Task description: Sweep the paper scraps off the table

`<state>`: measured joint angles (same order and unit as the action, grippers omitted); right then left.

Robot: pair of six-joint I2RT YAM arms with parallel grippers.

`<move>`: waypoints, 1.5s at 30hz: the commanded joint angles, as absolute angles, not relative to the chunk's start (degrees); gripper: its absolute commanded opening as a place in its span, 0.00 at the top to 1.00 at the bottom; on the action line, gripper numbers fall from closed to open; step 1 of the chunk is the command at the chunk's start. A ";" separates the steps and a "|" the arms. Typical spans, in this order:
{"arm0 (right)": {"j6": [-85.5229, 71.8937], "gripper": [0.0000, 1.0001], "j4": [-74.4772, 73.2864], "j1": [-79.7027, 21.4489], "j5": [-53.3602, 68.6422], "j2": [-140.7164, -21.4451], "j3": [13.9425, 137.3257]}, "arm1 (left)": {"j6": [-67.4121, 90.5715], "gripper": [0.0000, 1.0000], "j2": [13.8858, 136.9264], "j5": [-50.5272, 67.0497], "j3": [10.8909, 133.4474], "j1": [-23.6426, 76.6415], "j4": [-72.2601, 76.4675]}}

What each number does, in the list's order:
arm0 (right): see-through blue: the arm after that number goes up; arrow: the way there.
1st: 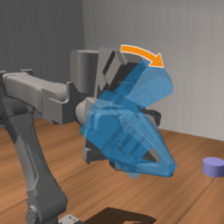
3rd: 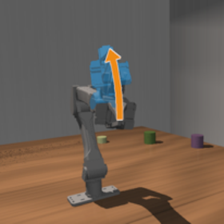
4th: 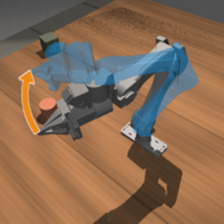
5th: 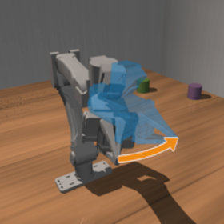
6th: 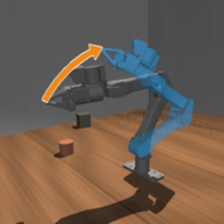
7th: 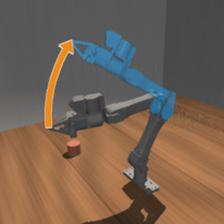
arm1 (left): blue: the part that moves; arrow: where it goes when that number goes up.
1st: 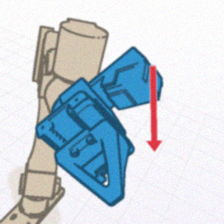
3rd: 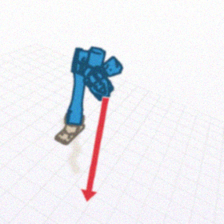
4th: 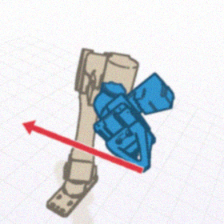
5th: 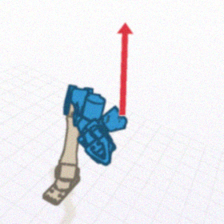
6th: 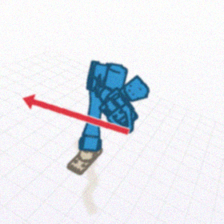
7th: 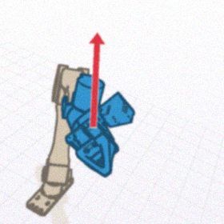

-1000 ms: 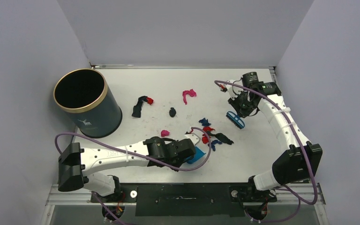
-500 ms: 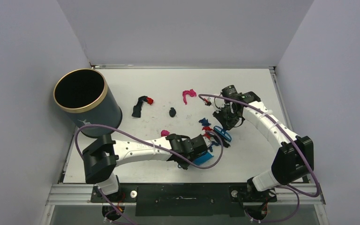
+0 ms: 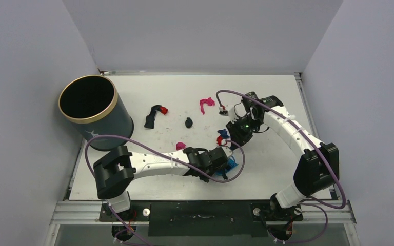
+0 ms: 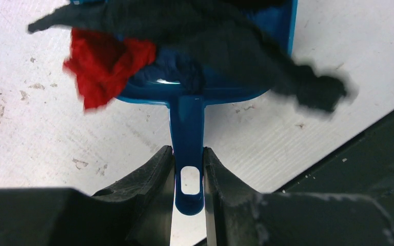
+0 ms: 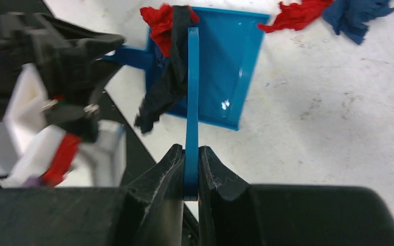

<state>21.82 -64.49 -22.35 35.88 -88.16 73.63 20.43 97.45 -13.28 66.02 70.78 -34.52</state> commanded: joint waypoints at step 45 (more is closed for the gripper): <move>17.84 0.95 -61.24 -29.04 35.40 -93.10 90.75 | 19.77 1.00 94.62 -15.01 64.63 64.43 -32.16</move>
<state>18.52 -57.84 -30.96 28.32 -96.31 85.23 20.86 97.62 -13.91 65.52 63.51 -37.80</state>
